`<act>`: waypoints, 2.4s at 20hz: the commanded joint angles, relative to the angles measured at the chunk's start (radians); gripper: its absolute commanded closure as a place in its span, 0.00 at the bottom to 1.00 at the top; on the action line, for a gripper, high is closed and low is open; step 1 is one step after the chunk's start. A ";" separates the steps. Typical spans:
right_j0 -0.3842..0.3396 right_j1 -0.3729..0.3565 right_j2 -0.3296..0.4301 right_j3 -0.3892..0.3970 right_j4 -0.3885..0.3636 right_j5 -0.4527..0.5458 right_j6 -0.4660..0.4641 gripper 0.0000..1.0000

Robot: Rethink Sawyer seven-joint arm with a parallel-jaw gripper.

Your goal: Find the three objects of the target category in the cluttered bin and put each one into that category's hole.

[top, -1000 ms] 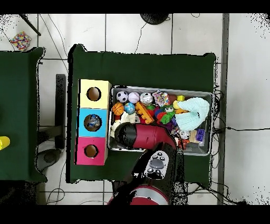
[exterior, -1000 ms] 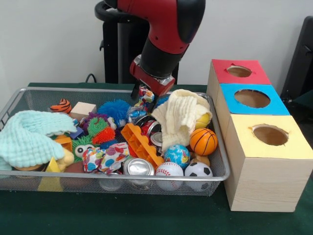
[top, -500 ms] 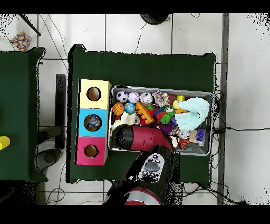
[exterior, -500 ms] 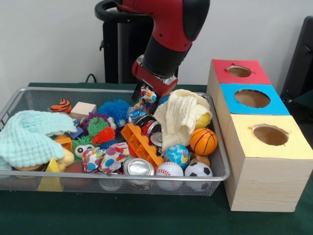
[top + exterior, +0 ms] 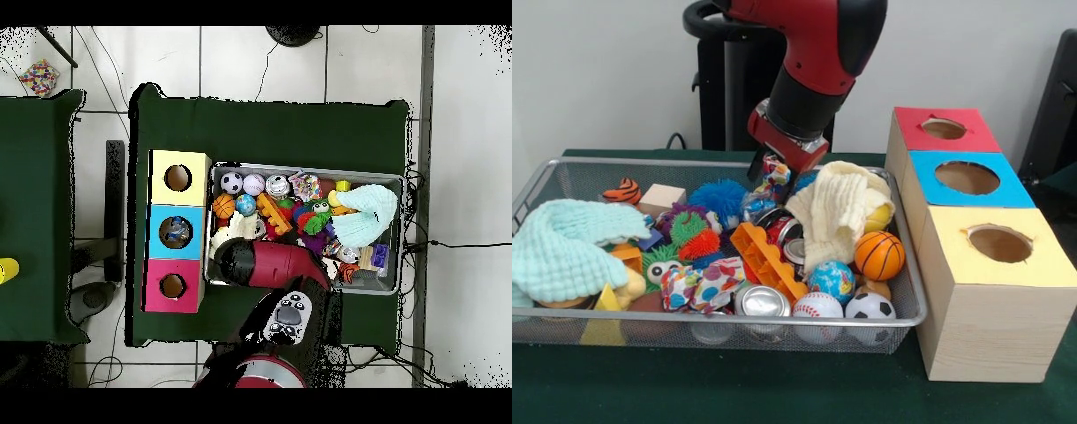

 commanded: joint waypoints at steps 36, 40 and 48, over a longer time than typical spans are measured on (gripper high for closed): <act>-0.017 0.123 0.036 -0.012 0.060 -0.094 0.188 0.00; -0.009 0.121 0.026 -0.009 0.064 -0.099 0.199 0.00; -0.001 0.122 0.015 -0.013 0.072 -0.076 0.198 0.00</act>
